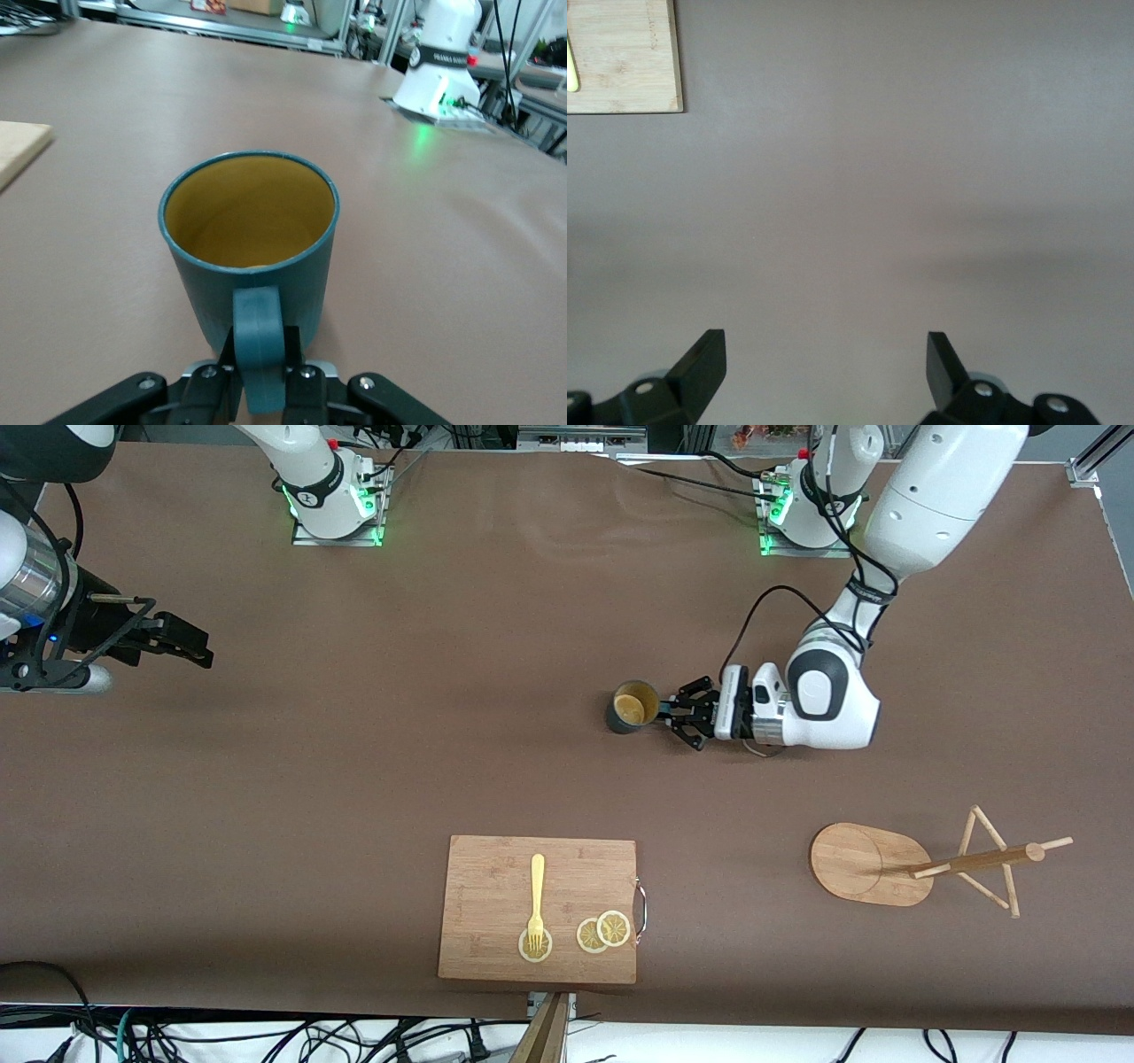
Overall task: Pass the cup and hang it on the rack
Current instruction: 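Lift the mug by its handle with the left gripper toward the rack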
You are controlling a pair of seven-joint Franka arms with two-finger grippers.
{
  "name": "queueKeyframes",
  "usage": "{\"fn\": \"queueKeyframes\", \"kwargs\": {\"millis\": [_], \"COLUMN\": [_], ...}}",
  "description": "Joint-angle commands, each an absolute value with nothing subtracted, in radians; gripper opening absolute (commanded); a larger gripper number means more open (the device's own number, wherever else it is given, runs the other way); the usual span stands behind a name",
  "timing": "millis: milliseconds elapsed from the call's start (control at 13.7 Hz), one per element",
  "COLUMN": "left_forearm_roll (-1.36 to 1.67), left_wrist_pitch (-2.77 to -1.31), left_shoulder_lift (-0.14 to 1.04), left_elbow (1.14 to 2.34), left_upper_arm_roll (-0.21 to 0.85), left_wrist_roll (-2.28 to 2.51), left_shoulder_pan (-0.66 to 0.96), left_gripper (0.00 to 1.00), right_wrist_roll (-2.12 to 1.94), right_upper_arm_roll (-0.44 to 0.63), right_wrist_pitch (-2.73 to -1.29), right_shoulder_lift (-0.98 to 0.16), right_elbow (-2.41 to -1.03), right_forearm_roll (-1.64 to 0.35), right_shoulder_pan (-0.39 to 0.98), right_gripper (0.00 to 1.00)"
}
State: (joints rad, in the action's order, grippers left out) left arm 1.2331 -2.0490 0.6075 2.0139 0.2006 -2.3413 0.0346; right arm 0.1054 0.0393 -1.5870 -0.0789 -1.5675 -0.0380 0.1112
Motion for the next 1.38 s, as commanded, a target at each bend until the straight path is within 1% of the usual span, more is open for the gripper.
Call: {"fn": "queueKeyframes", "kwargs": {"millis": [0,219,437,656,801,1093,1311], "left_forearm_roll": [1.246,1.177,1.108,1.103,1.094,1.092,1.069], "left_wrist_pitch": [-1.939,-1.858,-1.737,-1.691,-1.606,-1.471,-1.398], "left_shoulder_lift": [0.578,0.532,0.528,0.528,0.529,0.529,0.531], "left_elbow": [2.011,1.985,1.916,1.914,1.914,1.919,1.902], "left_upper_arm_roll": [0.203,0.193,0.193,0.192,0.193,0.19,0.192], "left_wrist_roll": [-2.236,-2.026,-1.774,-1.552,-1.406,-1.292,-1.168], "left_shoulder_pan": [-0.05,-0.121,-0.216,-0.303,-0.371,-0.471,-0.552], "left_gripper": [0.0,0.0,0.0,0.0,0.0,0.0,0.0], "right_wrist_roll": [0.1,0.101,0.097,0.095,0.095,0.095,0.095], "right_upper_arm_roll": [0.029,0.029,0.029,0.031,0.031,0.031,0.031], "right_wrist_pitch": [-1.582,-1.58,-1.58,-1.586,-1.588,-1.588,-1.589], "right_shoulder_lift": [-0.068,-0.069,-0.069,-0.069,-0.069,-0.069,-0.071], "right_elbow": [-1.572,-1.572,-1.572,-1.572,-1.572,-1.572,-1.572], "right_forearm_roll": [-0.026,-0.026,-0.028,-0.026,-0.026,-0.026,-0.026], "right_shoulder_pan": [0.101,0.101,0.101,0.1,0.1,0.1,0.097], "right_gripper": [1.0,1.0,1.0,1.0,1.0,1.0,1.0]}}
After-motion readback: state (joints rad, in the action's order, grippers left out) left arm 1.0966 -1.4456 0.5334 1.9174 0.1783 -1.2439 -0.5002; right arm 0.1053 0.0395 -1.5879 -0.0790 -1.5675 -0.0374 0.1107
